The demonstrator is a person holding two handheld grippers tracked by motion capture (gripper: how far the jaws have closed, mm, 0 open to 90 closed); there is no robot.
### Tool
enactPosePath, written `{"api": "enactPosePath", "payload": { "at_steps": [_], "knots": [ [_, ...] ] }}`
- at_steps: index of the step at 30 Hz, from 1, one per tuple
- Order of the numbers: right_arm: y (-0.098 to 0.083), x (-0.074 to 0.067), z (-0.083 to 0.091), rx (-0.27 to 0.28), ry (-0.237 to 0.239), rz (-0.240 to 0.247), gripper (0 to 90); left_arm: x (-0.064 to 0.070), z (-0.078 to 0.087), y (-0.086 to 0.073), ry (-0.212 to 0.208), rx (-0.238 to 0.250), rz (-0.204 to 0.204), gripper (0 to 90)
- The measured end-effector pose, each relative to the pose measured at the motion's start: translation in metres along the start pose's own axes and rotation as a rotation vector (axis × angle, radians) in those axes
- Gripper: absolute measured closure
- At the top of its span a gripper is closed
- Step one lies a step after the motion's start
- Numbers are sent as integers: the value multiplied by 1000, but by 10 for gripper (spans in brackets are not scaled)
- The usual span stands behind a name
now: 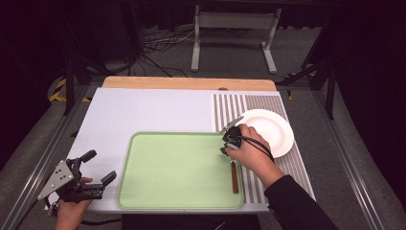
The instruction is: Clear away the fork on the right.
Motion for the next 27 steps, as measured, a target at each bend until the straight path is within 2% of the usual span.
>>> {"api": "enactPosePath", "payload": {
  "at_steps": [3,6,11,13,15,17,22,23,24,27],
  "knots": [
    [-1,-4,6,80,20,3,368,0,1,0,-1,0,-2,0],
    [-5,-7,16,162,39,28,277,0,0,0,0,4,3,0],
    [-19,-7,33,243,39,46,239,0,0,0,-4,-3,-4,0],
    [-26,-6,38,281,26,78,193,0,0,0,1,-3,0,0],
    [-29,-5,39,299,19,90,174,0,1,0,4,3,7,0],
    [-40,-3,43,364,5,111,153,0,1,0,5,3,9,0],
    [-66,4,52,516,20,93,117,1,0,0,4,-4,0,0],
    [-75,7,54,567,14,102,103,1,0,0,3,-8,2,0],
    [-75,7,54,567,14,102,103,0,0,0,5,-6,3,0],
    [-91,11,57,635,-3,109,100,0,0,0,9,-1,9,0]
  ]
}}
Point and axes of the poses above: each handheld gripper's, and its own axes: z roughly backward along the jaws, y roughly out of its top, x roughly to its right, the point moved 1 cm from there along -z, roughly forward along the jaws, and after that the axes turned 14 degrees about -x, right-handed, at the moved point
